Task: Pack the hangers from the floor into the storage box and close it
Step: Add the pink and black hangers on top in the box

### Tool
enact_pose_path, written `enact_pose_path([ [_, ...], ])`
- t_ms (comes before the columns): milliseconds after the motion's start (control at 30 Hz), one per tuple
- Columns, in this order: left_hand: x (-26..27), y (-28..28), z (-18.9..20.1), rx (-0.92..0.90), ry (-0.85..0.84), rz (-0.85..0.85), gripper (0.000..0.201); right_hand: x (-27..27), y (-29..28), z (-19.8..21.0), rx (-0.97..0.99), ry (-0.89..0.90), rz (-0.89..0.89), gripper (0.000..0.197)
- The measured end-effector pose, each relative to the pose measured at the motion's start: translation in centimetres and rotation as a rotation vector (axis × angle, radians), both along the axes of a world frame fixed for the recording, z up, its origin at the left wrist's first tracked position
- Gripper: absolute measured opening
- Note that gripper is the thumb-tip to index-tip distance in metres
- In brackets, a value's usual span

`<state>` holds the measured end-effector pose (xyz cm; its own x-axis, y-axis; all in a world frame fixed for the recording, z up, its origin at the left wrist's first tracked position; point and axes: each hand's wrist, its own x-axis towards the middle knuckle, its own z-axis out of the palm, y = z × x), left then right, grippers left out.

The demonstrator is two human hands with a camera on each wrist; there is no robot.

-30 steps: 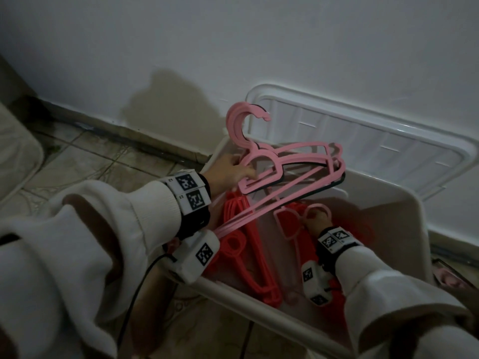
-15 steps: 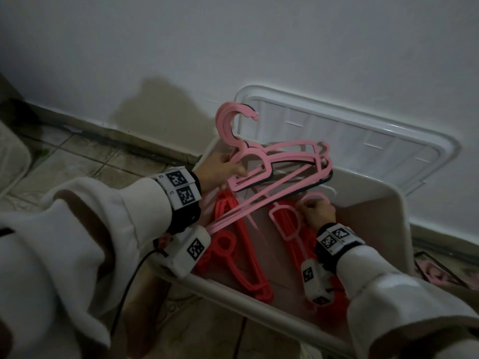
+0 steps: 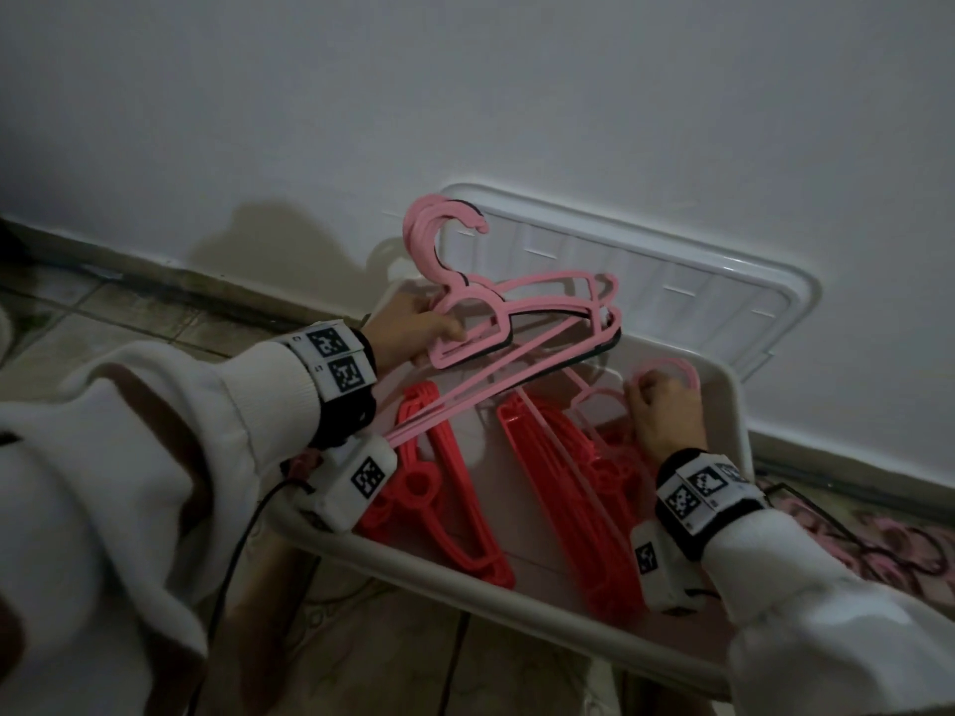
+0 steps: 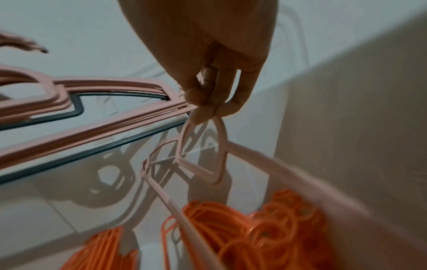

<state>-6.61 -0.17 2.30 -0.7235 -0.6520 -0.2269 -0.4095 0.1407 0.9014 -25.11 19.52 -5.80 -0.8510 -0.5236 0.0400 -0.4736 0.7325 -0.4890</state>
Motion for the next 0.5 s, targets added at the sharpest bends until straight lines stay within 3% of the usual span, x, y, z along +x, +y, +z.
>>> enact_pose_path([
  [133, -0.5, -0.4, 0.4, 0.008, 0.018, 0.021, 0.023, 0.3, 1.2, 2.0, 0.010, 0.029, 0.012, 0.030],
  [300, -0.9, -1.9, 1.3, 0.053, 0.051, 0.061, 0.019, 2.5, 1.4, 5.0, 0.090, 0.153, 0.245, 0.028],
  [500, -1.3, -2.4, 2.0, 0.022, 0.058, 0.065, 0.016, 4.8, 0.0, 7.7, 0.219, 0.455, 0.517, 0.030],
])
